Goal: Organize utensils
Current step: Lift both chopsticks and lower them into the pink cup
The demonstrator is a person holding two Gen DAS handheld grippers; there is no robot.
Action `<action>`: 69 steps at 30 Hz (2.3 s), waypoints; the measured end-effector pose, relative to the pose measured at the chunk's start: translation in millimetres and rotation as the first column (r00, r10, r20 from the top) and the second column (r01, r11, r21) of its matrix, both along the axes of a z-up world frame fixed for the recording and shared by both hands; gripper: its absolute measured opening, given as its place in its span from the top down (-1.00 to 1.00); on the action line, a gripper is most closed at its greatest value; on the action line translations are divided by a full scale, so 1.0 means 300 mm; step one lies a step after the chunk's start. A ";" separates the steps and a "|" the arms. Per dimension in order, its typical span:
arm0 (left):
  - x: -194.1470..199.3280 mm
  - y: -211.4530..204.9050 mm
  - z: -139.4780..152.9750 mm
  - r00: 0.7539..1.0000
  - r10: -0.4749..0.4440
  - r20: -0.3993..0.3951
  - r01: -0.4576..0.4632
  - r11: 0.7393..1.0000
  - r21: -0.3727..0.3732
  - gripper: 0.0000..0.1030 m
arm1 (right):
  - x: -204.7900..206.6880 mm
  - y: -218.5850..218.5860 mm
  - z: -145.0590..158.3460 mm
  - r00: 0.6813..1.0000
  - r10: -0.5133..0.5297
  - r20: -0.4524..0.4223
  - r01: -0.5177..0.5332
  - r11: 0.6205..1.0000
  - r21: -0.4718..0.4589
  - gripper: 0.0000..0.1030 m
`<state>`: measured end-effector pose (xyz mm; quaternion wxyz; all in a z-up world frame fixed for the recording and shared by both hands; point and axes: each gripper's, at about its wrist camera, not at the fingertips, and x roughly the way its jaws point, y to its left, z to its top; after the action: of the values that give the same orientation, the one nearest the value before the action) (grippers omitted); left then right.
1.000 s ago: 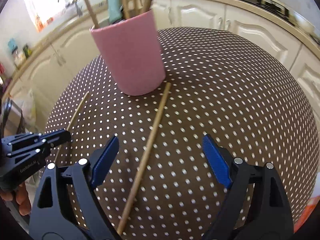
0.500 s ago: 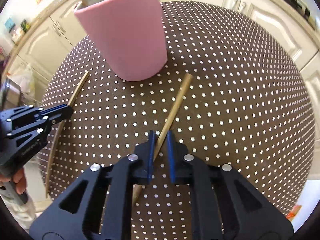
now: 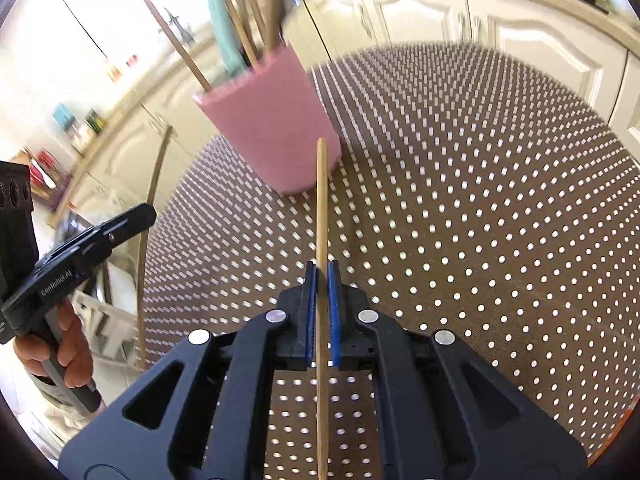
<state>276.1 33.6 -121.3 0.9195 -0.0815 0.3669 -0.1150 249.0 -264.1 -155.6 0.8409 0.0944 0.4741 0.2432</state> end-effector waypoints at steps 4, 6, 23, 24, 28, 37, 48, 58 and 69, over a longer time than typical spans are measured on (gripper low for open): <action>-0.064 -0.015 0.093 0.989 0.004 0.145 -0.004 1.000 -0.003 0.90 | -0.091 -0.047 0.093 0.992 -0.009 0.123 -0.003 0.995 0.099 0.88; -0.102 -0.035 0.125 0.980 0.005 0.200 -0.004 1.000 -0.005 0.90 | -0.104 -0.068 0.125 0.985 -0.017 0.170 -0.005 0.992 0.127 0.88; -0.259 -0.154 0.371 0.752 0.038 0.658 -0.010 0.999 -0.047 0.90 | -0.171 0.048 0.445 0.802 -0.142 0.581 0.026 0.979 0.203 0.88; -0.251 -0.163 0.382 0.739 0.041 0.672 -0.009 0.999 -0.051 0.90 | -0.168 0.056 0.458 0.783 -0.149 0.603 0.031 0.979 0.203 0.88; -0.215 -0.192 0.412 0.701 0.049 0.711 -0.011 0.998 -0.058 0.90 | -0.126 0.078 0.503 0.733 -0.168 0.659 0.029 0.976 0.216 0.88; -0.075 -0.216 0.399 0.652 0.103 0.751 -0.067 0.995 -0.079 0.89 | -0.044 0.085 0.522 0.651 -0.217 0.727 0.054 0.969 0.242 0.88; 0.059 -0.213 0.282 0.682 0.120 0.721 -0.124 0.991 -0.048 0.89 | 0.056 0.104 0.471 0.614 -0.252 0.748 0.066 0.961 0.269 0.88; 0.062 -0.198 0.145 0.739 0.102 0.666 -0.130 0.992 -0.007 0.89 | 0.101 0.153 0.406 0.622 -0.241 0.745 0.085 0.966 0.243 0.88; 0.034 -0.171 0.069 0.763 0.082 0.642 -0.118 0.993 0.013 0.89 | 0.104 0.210 0.343 0.654 -0.192 0.732 0.086 0.980 0.180 0.88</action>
<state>286.4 -17.6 -100.5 0.9960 -0.0328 0.0300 -0.0769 280.1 -201.2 -52.7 0.9691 0.0770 0.0634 0.2257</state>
